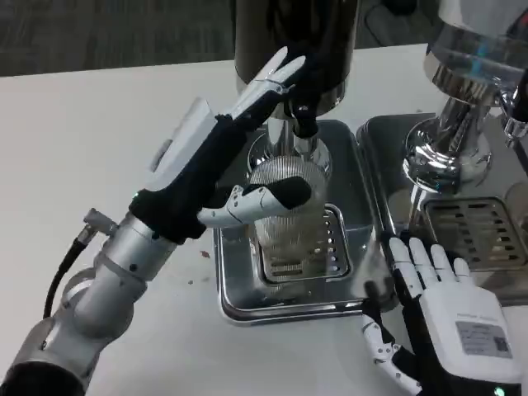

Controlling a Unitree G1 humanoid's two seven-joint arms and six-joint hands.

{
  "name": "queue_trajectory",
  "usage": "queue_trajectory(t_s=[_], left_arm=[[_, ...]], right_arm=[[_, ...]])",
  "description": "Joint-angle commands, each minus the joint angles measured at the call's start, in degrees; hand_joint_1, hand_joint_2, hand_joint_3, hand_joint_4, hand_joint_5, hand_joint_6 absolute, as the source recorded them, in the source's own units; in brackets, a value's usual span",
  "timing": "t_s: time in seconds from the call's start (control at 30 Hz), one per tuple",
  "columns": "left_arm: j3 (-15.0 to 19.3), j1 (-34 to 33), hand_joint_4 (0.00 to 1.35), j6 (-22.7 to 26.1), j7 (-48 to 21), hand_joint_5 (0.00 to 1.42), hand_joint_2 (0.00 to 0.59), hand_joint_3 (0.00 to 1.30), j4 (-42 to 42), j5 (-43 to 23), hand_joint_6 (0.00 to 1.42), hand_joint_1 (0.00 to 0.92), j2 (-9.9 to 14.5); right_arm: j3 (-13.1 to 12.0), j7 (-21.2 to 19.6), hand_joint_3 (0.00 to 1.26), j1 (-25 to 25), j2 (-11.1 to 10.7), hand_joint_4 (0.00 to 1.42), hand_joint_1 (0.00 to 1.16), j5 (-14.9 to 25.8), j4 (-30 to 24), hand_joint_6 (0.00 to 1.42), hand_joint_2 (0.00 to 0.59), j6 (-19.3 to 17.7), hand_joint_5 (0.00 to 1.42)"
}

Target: Grasp the cup under the faucet to collect the drink, then remove the cup.

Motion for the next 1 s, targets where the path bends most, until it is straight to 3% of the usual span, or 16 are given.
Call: queue_trajectory(t_s=[0.03,0.37,1.0], left_arm=[[0.39,-0.74,0.02,-0.58,-2.33,0.28,0.093,0.16,-0.04,-0.82,0.21,0.000,-0.10],[0.17,0.71,0.13,-2.56,-2.97,0.35,0.106,0.26,-3.35,3.41,0.27,0.000,1.45],[0.04,2.06,0.19,-2.28,6.10,0.38,0.112,0.31,-12.67,19.27,0.29,0.000,4.83]], right_arm=[[-0.36,-1.15,0.03,-0.03,0.14,0.00,0.12,-0.23,0.72,0.00,0.473,0.25,0.00],[-0.70,-0.95,0.03,-0.60,0.12,0.00,0.12,0.93,1.72,0.00,0.473,-0.29,0.00],[-0.45,-1.48,0.03,-1.04,1.22,0.00,0.12,0.96,2.61,0.00,0.473,-0.13,0.00]])
